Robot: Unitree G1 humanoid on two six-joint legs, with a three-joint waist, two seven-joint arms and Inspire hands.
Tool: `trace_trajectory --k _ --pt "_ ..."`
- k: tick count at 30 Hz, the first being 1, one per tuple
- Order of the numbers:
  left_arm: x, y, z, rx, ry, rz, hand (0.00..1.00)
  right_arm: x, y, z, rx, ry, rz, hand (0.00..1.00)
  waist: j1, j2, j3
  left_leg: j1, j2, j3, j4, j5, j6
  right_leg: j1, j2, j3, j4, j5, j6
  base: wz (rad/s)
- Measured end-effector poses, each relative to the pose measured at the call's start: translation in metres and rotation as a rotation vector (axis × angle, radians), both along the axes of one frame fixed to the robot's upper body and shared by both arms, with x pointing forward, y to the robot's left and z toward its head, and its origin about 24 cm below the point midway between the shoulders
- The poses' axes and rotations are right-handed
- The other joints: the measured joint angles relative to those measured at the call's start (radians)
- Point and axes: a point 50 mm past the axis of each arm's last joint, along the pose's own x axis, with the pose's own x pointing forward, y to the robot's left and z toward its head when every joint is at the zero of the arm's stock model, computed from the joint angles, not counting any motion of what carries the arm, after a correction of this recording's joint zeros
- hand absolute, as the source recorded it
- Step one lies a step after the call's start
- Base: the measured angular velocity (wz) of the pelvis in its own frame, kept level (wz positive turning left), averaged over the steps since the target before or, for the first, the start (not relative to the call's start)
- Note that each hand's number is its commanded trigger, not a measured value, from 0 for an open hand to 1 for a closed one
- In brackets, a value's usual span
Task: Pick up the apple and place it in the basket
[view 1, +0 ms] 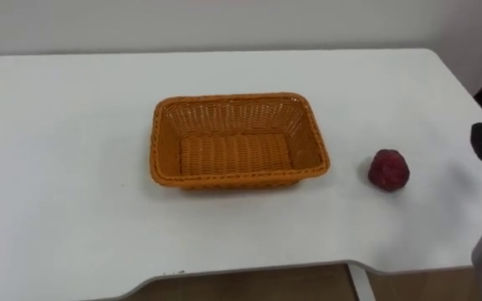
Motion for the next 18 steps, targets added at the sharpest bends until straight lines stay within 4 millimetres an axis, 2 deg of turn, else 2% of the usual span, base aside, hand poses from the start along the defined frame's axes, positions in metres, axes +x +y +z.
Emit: trace_trajectory --k 5,9,16,18 --pt "0.0 0.0 0.0 -0.008 0.0 -0.018 0.0 0.0 0.0 -0.011 0.013 0.064 0.041 0.0 -0.001 -0.004 0.0008 0.001 0.0 -0.01 0.002 0.0 0.0 0.014 0.0 -0.009 -0.002 0.0 0.0 0.06" --pt "0.001 0.001 0.0 -0.003 0.001 -0.035 0.0 0.003 0.007 -0.018 0.016 0.101 0.1 0.0 0.003 -0.004 0.0013 -0.001 0.0 -0.011 0.002 0.0 0.0 0.014 0.0 -0.01 -0.002 0.0 0.0 0.0" --pt "0.002 0.002 0.001 -0.002 0.005 -0.052 0.0 0.011 0.024 -0.021 0.018 0.136 0.24 0.0 0.005 -0.013 0.0002 -0.003 -0.001 -0.013 0.006 0.0 0.0 0.016 -0.002 -0.015 -0.002 0.0 0.0 0.0" --pt "0.002 0.002 0.001 -0.002 0.006 -0.051 0.0 0.013 0.028 -0.018 0.013 0.126 0.275 0.0 0.017 -0.013 0.0002 -0.004 -0.001 -0.015 0.007 0.0 0.0 0.017 -0.002 -0.015 -0.002 0.0 0.0 0.0"
